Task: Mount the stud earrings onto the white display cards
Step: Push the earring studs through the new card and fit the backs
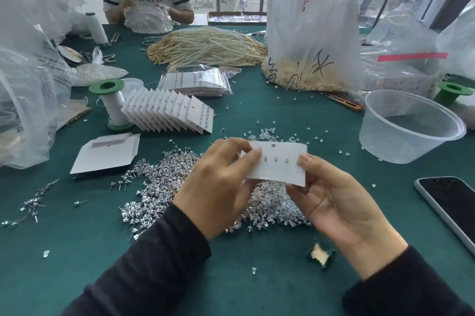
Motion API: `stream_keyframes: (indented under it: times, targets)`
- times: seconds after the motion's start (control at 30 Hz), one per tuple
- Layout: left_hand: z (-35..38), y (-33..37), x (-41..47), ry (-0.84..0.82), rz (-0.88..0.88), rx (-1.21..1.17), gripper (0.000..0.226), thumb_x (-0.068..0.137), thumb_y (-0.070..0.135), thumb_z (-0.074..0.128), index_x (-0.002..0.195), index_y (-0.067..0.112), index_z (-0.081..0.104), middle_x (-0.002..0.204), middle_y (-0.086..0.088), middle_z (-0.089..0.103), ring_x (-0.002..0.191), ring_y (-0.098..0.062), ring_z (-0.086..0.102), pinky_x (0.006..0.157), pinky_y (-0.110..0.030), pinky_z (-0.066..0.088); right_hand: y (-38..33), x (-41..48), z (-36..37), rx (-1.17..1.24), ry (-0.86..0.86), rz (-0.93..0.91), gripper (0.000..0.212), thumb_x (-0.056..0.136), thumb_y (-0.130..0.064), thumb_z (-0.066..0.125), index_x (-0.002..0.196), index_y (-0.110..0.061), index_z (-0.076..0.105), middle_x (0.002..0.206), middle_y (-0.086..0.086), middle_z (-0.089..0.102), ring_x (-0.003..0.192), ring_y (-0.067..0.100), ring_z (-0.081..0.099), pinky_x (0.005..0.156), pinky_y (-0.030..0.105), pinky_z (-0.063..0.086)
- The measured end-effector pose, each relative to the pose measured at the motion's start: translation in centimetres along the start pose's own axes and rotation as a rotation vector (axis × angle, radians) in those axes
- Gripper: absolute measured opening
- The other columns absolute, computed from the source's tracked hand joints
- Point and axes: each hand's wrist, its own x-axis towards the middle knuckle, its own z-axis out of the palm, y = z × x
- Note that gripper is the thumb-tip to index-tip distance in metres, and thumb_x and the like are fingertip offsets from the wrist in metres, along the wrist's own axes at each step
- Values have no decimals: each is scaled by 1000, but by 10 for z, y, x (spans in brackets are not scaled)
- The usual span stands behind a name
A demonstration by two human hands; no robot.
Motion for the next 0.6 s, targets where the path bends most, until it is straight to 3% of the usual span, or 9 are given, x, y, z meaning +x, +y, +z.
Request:
stream_keyframes:
  times: [0.07,0.13,0.17,0.2,0.27,0.33,0.47,0.6]
  targets:
    - [0,-1,1,57,-14,-23,24,78,6,56,96,-3,68,90,-16,65,73,-26,60,67,-32,53,1,0,-1,-24,-47,-13,15,69,-13,64,77,-5,73,76,10,70,59,15,66,50,22,54]
    - [-1,-2,2,114,-87,-125,14,81,4,57,86,-1,70,79,-10,66,65,-19,58,62,-21,47,-3,1,-3,-108,-91,-102,20,76,-23,62,79,-7,75,72,6,67,60,15,64,54,24,55]
    - [-2,-2,2,139,-157,-177,11,82,4,59,80,0,70,72,-6,65,58,-14,55,58,-15,43,-7,2,-6,-302,-62,-224,21,80,-25,62,82,-9,75,71,2,67,63,14,64,57,23,54]
    - [-2,-2,2,154,-253,-223,12,83,5,61,74,2,69,64,-1,62,51,-10,50,53,-13,39,-10,5,-12,-648,25,-390,18,83,-25,63,86,-12,75,74,-2,68,66,12,64,62,20,52]
    - [0,-3,2,146,-489,-372,24,87,11,59,64,4,63,52,-1,58,42,-14,46,47,-21,41,-11,14,-25,-1455,257,-617,14,87,-19,63,97,-15,73,88,-4,67,81,12,61,76,16,45]
    - [1,-5,2,115,-691,-647,23,88,15,56,67,10,63,50,-4,62,41,-15,55,46,-26,47,-7,21,-32,-1801,301,-538,20,88,-16,58,104,-13,71,100,4,62,96,20,55,88,23,39]
    - [3,-4,3,100,-927,-1012,15,88,14,56,76,9,64,56,-7,69,47,-15,64,47,-20,54,-2,25,-34,-1830,263,-542,18,87,-11,56,93,-8,74,94,6,63,91,24,57,83,28,42]
    - [2,-3,4,121,-1049,-1178,14,87,8,55,76,3,62,56,-9,68,47,-16,66,43,-16,51,2,22,-30,-1821,199,-578,13,84,-9,61,86,-10,74,89,2,63,82,18,56,74,24,42]
